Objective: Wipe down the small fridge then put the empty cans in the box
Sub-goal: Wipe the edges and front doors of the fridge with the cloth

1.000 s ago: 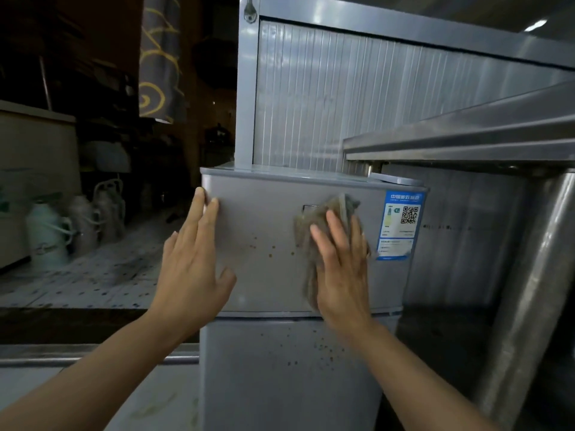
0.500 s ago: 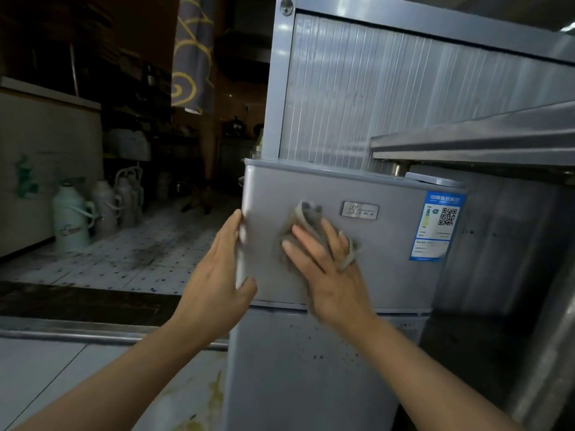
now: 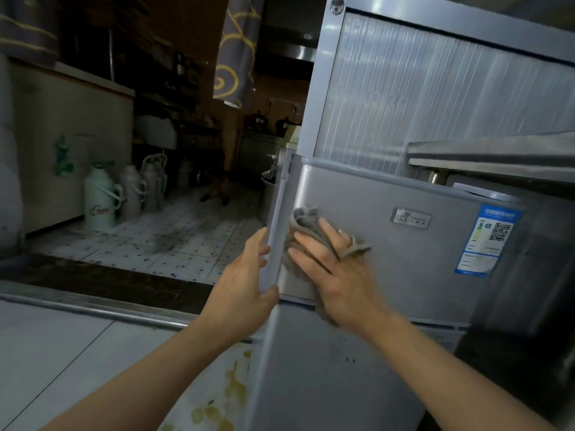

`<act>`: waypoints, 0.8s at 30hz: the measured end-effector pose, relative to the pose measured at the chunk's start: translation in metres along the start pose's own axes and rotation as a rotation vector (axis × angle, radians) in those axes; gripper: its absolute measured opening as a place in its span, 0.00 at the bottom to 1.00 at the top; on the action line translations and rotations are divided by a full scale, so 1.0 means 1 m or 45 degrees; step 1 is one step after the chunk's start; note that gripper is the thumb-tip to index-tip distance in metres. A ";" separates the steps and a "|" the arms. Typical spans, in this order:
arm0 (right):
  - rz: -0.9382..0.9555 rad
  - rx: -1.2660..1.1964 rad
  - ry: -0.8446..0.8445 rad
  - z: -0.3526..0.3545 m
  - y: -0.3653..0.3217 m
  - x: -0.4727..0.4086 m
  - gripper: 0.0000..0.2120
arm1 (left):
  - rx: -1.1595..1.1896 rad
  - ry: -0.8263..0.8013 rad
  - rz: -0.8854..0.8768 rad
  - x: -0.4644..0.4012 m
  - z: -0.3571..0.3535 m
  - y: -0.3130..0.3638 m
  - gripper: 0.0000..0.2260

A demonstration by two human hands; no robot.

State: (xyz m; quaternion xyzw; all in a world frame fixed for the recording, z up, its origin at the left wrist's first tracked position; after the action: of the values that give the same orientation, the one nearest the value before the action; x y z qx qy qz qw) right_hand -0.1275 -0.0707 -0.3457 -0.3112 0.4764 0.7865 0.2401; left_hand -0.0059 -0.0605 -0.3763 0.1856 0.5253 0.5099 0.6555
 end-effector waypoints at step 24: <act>0.554 0.109 -0.262 -0.026 -0.071 0.000 0.13 | -0.115 0.250 0.087 0.040 0.032 -0.027 0.35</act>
State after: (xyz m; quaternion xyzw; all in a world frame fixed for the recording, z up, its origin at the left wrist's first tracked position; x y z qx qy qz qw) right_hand -0.0731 -0.0638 -0.3975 -0.1089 0.5382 0.8263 0.1251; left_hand 0.0323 -0.0280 -0.4047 0.1227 0.5568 0.5708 0.5909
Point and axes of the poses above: each hand's wrist, its own x-axis away from the middle knuckle, its own z-axis out of the back of the hand, y = z × x, the point moved 9 cm from there along -x, towards the middle knuckle, and after that the axes turned 11 degrees about x, right-handed, at the moved point
